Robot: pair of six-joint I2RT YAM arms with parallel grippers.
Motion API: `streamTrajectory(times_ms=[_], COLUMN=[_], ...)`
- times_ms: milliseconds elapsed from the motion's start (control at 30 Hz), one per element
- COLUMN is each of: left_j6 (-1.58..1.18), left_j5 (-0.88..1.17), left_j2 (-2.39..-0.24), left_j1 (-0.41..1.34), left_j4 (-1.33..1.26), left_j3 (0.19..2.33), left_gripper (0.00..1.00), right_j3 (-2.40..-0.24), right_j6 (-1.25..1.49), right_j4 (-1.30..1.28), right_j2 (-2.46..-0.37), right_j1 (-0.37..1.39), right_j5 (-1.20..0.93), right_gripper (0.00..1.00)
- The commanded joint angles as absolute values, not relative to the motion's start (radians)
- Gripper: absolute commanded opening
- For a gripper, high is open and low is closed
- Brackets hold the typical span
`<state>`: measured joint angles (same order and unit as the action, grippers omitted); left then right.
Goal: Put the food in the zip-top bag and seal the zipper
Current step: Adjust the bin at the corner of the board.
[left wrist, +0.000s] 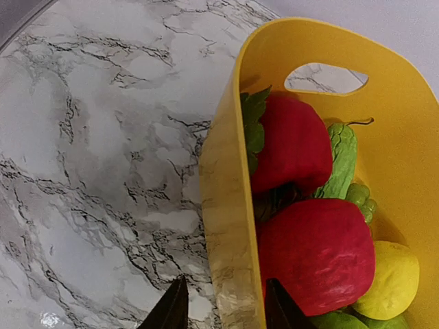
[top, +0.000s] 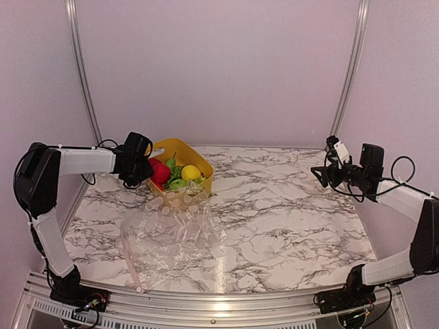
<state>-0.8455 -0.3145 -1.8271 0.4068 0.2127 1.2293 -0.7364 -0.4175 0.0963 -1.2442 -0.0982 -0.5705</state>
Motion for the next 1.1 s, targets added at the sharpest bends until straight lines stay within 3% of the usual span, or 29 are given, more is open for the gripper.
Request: streamTrajectory(times_ms=[0,133,400,767,1000,1067], left_j6=[-0.834,-0.815,-0.832,-0.957,-1.010,-1.007], left_j5=[-0.280,-0.253,-0.214,-0.190,-0.165,-0.164], left_j2=[-1.863,-1.912,-2.101,-2.285,-2.303,-2.294], left_j1=[0.438,0.493,0.625,0.809,0.870,0.874], left_j4=[0.193,0.169,0.186,0.261,0.232,0.234], left_j3=[1.291,1.362,1.626,1.927,1.942,1.939], left_gripper=[0.32,0.21,0.12,0.09,0.13,0.27], right_j3=[-0.775,-0.775,-0.773,-0.798,-0.800,-0.801], right_j6=[-0.426,-0.428,-0.432,-0.385,-0.388,-0.391], right_j4=[0.083,0.083,0.089,0.081,0.076,0.075], right_j2=[-1.236,-1.236,-1.239,-1.259,-1.262,-1.262], right_j1=[-0.089,-0.087,-0.087,-0.089,-0.089,-0.089], right_j5=[-0.559,-0.552,-0.527,-0.486,-0.492,-0.495], right_gripper=[0.91,0.91,0.90,0.90,0.90,0.90])
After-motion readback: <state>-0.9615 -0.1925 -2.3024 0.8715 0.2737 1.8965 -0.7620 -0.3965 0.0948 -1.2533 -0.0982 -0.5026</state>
